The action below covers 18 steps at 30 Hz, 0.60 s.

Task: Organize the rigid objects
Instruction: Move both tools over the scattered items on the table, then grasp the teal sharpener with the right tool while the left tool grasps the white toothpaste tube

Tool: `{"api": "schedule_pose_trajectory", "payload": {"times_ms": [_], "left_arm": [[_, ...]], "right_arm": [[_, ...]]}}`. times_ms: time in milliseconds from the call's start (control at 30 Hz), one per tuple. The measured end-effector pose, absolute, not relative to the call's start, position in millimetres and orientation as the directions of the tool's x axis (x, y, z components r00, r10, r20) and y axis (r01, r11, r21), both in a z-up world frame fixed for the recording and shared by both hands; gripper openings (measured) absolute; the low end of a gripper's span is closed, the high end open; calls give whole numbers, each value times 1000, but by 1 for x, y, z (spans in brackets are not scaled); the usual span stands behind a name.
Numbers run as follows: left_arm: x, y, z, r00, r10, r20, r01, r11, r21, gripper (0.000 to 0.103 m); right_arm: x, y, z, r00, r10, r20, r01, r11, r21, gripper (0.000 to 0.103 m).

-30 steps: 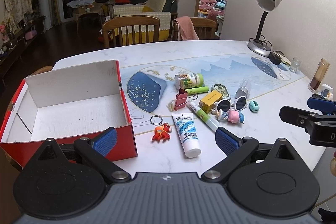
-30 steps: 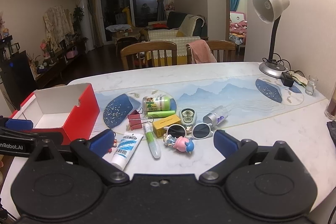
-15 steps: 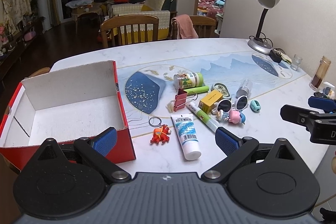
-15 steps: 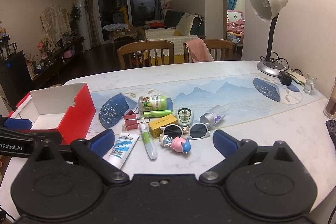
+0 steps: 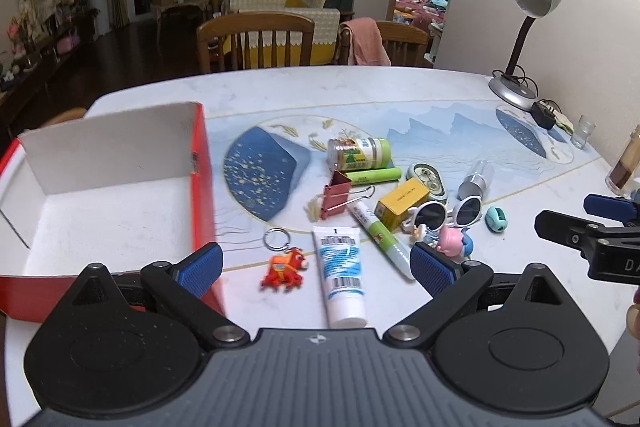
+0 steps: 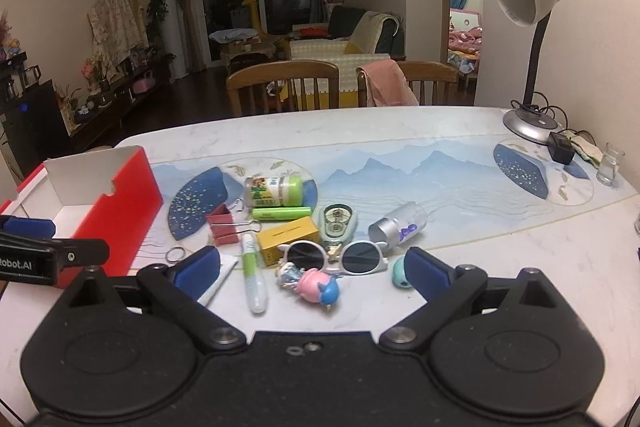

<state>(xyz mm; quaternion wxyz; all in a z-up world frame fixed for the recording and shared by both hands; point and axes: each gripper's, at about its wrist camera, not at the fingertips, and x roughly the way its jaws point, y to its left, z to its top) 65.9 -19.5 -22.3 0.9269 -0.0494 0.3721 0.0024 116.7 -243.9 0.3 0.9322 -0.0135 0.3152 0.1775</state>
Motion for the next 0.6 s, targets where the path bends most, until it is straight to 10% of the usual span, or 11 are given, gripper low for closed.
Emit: {"api": "schedule_pose_trajectory", "payload": {"times_ms": [600], "left_arm": [[121,-61,-103,609,-15,-793,-15,999,-30,100]], "right_arm": [[185,-285,-65,639,302,-707,-400,916,29,84]]}}
